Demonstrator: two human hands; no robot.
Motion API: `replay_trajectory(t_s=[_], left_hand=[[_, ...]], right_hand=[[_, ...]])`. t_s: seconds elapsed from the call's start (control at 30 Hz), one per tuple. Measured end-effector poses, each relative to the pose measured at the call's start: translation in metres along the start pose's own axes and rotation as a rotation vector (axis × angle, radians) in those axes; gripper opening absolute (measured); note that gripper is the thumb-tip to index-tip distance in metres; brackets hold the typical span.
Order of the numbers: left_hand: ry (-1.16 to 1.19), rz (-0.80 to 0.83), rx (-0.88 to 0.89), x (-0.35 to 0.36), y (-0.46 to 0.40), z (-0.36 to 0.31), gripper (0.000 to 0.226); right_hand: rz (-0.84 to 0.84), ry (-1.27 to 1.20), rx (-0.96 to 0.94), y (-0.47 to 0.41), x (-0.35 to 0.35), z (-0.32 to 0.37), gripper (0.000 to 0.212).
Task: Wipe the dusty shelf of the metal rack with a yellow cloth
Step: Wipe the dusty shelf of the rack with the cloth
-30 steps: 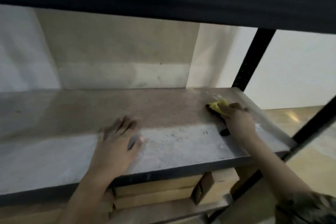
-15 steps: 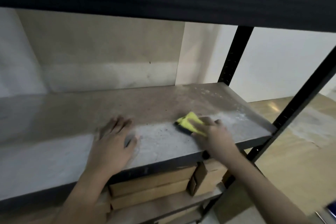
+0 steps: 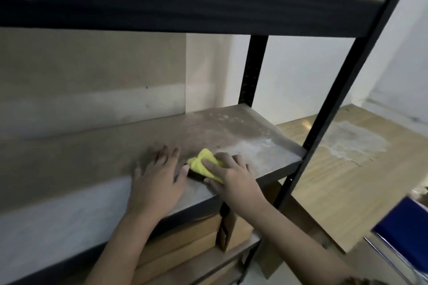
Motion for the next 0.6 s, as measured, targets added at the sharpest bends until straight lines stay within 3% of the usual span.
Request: replay_trajectory(t_s=[0.17, 0.37, 0.47, 0.53, 0.6], left_hand=[[-0.099, 0.031, 0.007, 0.025, -0.003, -0.004, 0.067], [-0.098, 0.011, -0.029, 0.024, -0.003, -0.006, 0.09], [-0.075, 0.008, -0.03, 0.023, -0.004, -0.008, 0.092], [-0.056, 0.003, -0.025, 0.024, -0.003, -0.007, 0.091], [-0.053, 0.001, -0.025, 0.024, -0.003, -0.007, 0.087]], right_hand=[[0.054, 0.018, 0.21, -0.028, -0.009, -0.079, 0.041], [-0.07, 0.108, 0.552, -0.063, -0.02, -0.18, 0.03], [-0.195, -0.112, 0.688, -0.073, -0.027, -0.193, 0.026], [-0.28, -0.235, 0.641, -0.07, -0.033, -0.175, 0.027], [-0.165, -0.11, 0.386, -0.061, -0.031, -0.136, 0.039]])
Point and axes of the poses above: each hand's wrist, its own y-axis away from the middle knuckle, its own x-axis out of the palm, z = x × y, the point moved 3 cm from there along -y, towards the middle knuckle, and after that the axes turned 2 degrees about -z, right-handed, at the moved point
